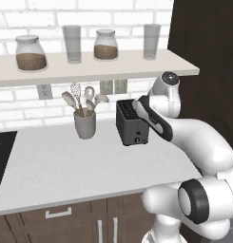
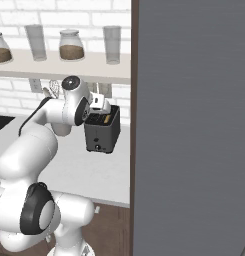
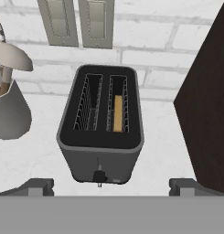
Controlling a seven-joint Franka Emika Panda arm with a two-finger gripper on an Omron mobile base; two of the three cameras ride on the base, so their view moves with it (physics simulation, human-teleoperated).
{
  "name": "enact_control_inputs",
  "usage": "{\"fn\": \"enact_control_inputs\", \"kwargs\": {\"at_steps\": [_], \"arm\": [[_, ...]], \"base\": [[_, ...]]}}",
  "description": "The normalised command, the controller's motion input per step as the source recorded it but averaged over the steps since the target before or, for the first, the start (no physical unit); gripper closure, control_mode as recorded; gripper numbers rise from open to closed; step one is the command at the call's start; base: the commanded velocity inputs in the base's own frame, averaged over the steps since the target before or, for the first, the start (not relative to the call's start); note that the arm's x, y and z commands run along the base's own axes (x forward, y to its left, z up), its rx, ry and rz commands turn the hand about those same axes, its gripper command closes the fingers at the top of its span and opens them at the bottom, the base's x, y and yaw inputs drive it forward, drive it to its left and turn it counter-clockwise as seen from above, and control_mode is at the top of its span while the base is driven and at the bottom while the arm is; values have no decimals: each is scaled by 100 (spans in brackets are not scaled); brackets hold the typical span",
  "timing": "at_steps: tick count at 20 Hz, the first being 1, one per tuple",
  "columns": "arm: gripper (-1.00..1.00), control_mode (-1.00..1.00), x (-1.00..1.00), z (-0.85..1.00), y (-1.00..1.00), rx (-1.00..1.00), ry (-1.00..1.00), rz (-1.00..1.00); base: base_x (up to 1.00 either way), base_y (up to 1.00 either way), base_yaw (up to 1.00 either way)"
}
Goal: Start the toaster. Once the lever pops up, take the bread to the plate on the dining counter.
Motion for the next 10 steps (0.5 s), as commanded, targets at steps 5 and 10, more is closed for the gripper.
{"fn": "enact_control_inputs", "kwargs": {"at_steps": [5,10], "arm": [[-100,-100,0,0,0,0,0,0],[-100,-100,0,0,0,0,0,0]], "base": [[0,0,0],[0,0,0]]}}
